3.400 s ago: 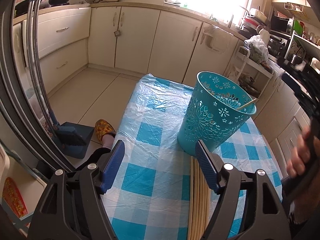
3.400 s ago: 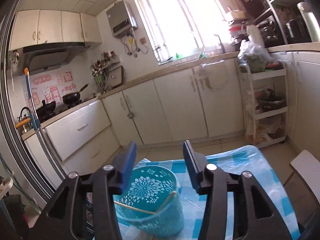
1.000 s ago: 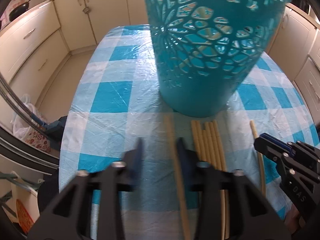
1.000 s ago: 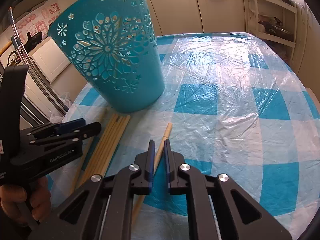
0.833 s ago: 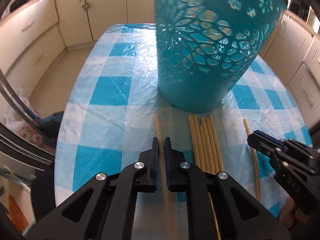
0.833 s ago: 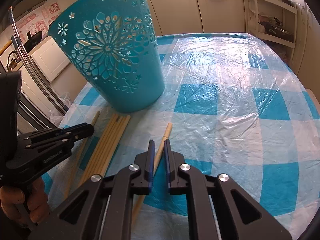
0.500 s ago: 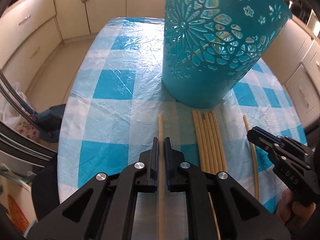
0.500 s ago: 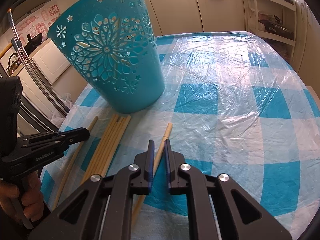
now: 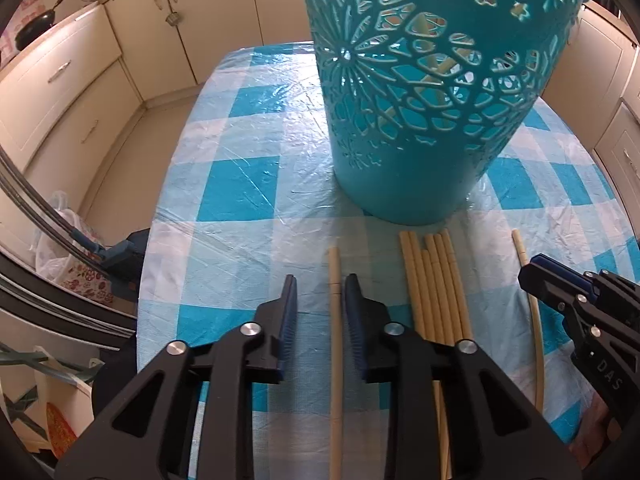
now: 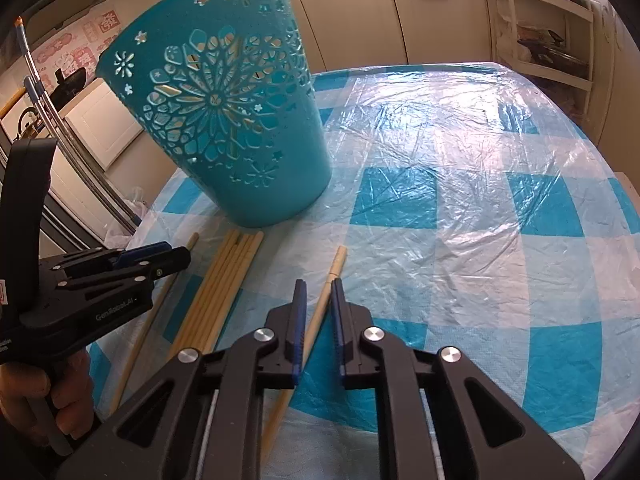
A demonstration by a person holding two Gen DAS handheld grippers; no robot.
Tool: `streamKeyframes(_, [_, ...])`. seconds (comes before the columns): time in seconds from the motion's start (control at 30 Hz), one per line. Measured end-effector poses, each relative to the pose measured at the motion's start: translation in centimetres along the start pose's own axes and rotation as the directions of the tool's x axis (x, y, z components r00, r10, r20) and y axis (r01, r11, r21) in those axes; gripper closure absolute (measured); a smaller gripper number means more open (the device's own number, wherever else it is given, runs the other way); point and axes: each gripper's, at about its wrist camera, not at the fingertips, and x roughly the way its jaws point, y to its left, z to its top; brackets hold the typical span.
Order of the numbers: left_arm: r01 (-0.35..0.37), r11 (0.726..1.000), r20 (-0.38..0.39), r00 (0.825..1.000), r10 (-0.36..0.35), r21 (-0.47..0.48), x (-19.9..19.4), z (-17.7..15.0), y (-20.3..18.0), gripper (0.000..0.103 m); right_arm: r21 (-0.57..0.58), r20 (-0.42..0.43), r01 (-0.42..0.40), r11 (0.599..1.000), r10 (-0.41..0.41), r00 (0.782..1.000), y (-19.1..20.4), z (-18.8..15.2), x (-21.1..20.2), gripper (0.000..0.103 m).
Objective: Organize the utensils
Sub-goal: 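Raise the chopstick with the left tool and release it into the basket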
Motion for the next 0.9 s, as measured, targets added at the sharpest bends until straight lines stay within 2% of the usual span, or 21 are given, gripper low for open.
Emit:
streamKeyframes(0.13, [0.007,1.000,0.009,1.000,-0.007,0.008,0.5,0.2,0.6,0.079,-0.026,0.000,0.004,1.000,-0.004,1.000,0.5,-0.1,0.1,0.083])
streamKeyframes(0.27, [0.039,0.999,0.014,0.999,-0.039,0.032,0.7,0.1,0.2,0.097,-0.048,-0.001,0.008,0.999,-0.008,1.000,1.0,-0.2,0.1,0.077])
streamKeyframes(0.47, [0.051,0.998,0.016,0.999,-0.051,0.026,0.4,-0.3,0.3,0.098,-0.053,-0.001,0.001,0.999,-0.001,1.000,1.3,-0.3,0.1,0.074])
streamKeyframes(0.6, [0.091,0.996,0.024,0.996,-0.091,-0.005,-0.8,-0.6,1.0,0.098,-0.041,-0.001,-0.012,0.999,0.012,1.000,1.1,-0.2,0.1,0.074])
streamKeyframes(0.7, [0.182,0.982,0.061,0.982,-0.178,-0.053,-2.6,-0.5,2.4,0.098,-0.029,-0.001,-0.026,0.999,0.026,1.000,0.7,-0.2,0.0,0.073])
streamKeyframes(0.9, [0.329,0.936,0.195,0.933,-0.302,-0.125,-8.4,0.0,5.9,0.098,-0.005,0.000,-0.055,0.998,0.055,0.998,-0.2,-0.1,-0.2,0.073])
